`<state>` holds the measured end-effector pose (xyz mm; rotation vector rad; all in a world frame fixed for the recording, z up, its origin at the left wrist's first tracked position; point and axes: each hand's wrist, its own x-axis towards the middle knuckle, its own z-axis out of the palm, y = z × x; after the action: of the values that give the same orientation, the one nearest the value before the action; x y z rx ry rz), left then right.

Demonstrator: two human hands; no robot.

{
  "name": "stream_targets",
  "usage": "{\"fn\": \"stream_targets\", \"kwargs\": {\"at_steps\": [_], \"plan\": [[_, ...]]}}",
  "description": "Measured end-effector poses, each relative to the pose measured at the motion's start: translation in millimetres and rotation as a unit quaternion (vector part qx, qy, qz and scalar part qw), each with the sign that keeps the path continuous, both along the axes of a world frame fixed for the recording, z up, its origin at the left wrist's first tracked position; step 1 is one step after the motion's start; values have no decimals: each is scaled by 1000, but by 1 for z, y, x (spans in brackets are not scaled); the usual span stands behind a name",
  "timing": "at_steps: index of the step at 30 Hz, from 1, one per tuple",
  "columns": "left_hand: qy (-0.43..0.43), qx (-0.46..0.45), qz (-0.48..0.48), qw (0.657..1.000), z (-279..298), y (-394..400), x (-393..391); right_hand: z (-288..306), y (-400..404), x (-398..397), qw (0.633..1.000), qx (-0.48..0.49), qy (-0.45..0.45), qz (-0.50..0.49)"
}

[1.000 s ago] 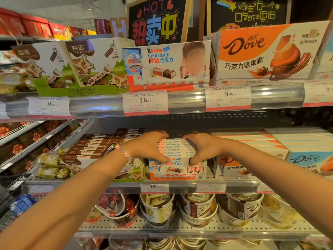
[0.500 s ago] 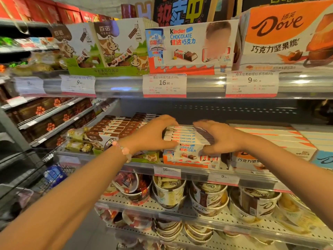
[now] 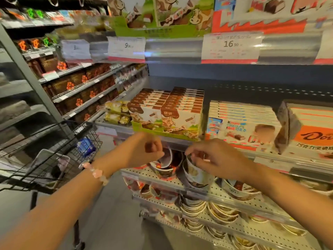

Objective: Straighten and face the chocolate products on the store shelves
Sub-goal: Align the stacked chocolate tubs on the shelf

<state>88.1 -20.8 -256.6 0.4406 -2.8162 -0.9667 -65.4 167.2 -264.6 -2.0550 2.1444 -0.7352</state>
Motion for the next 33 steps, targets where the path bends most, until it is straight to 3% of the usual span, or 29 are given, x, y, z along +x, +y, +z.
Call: {"fn": "stream_targets", "kwargs": {"at_steps": [4,7,11,14,17,21,26,33], "plan": [[-60,17,-16,998,-46,-34,25,-46,-31,27,997,71,3,-23],[-97,84,12,992,-80,-61,35,-86,-54,44,989,93,-60,-94],[-49,134,131,981,-116,-90,25,-125,-86,49,948,60,-147,-276],[-6,266,199,943,-140,-100,13,-149,-108,49,911,37,-209,-353],[35,352,215,910,-168,-97,-1,-167,-125,50,876,-42,-293,-380],[113,378,234,889,-202,-86,-15,-192,-140,50,831,-137,-348,-413],[195,427,272,840,-223,-90,-28,-203,-150,48,807,-216,-376,-401],[230,411,283,835,-235,-91,-35,-202,-148,46,800,-241,-390,-387]]}}
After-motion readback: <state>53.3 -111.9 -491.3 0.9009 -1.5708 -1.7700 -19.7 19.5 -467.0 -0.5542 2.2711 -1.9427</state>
